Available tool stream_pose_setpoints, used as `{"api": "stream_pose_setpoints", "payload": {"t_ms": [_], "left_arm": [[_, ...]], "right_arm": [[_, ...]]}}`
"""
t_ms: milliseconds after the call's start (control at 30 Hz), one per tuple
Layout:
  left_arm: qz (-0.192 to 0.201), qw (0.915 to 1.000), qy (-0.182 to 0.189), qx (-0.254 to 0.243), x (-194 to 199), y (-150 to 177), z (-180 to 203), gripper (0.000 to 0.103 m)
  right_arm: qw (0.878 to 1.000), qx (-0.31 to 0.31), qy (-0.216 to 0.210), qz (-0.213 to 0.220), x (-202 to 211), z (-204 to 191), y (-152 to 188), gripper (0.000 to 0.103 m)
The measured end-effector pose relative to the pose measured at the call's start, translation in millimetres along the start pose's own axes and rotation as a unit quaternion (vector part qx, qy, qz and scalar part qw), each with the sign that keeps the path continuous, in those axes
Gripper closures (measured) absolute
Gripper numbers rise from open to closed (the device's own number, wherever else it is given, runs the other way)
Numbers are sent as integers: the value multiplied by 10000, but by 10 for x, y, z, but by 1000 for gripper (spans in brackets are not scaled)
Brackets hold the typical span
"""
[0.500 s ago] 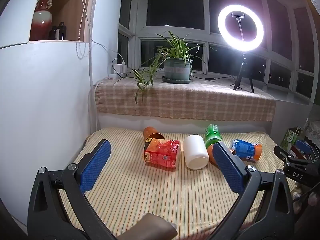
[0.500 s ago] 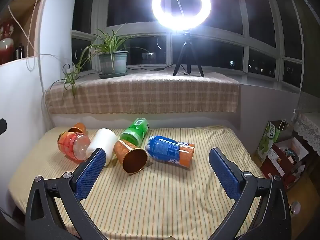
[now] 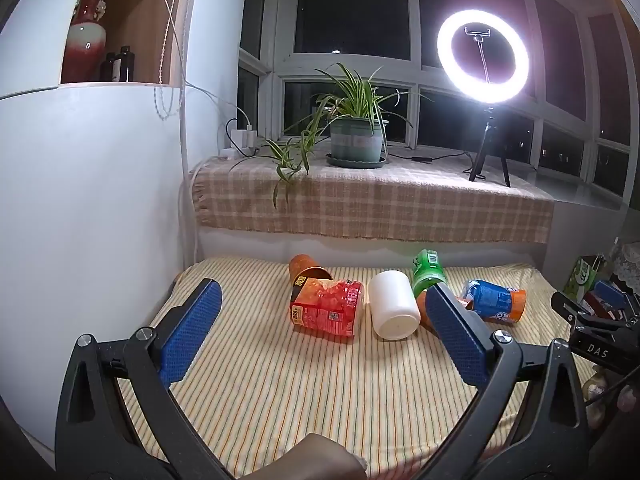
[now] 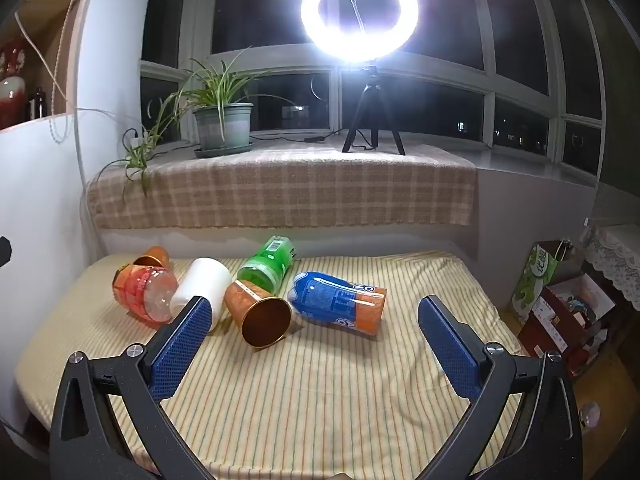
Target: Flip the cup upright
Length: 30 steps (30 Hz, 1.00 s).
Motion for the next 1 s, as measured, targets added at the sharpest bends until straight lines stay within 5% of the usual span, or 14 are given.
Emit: {"api": "stream_pose_setpoints", "payload": {"t_ms": [1000], "left_arm": [[18, 10000, -5, -12, 7, 0, 6, 0]], "right_arm": [[10000, -33, 17, -22, -14, -16, 20, 1]]}}
Point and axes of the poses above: each gripper's, at about its wrist camera, not at the fingertips, and x roughly against the way its jaws point, z to its right, y to its underside, the point moved 2 cm from there along -x, roughly the way its jaws point, and after that the axes turned 3 degrees about y, right-handed, at the moved point
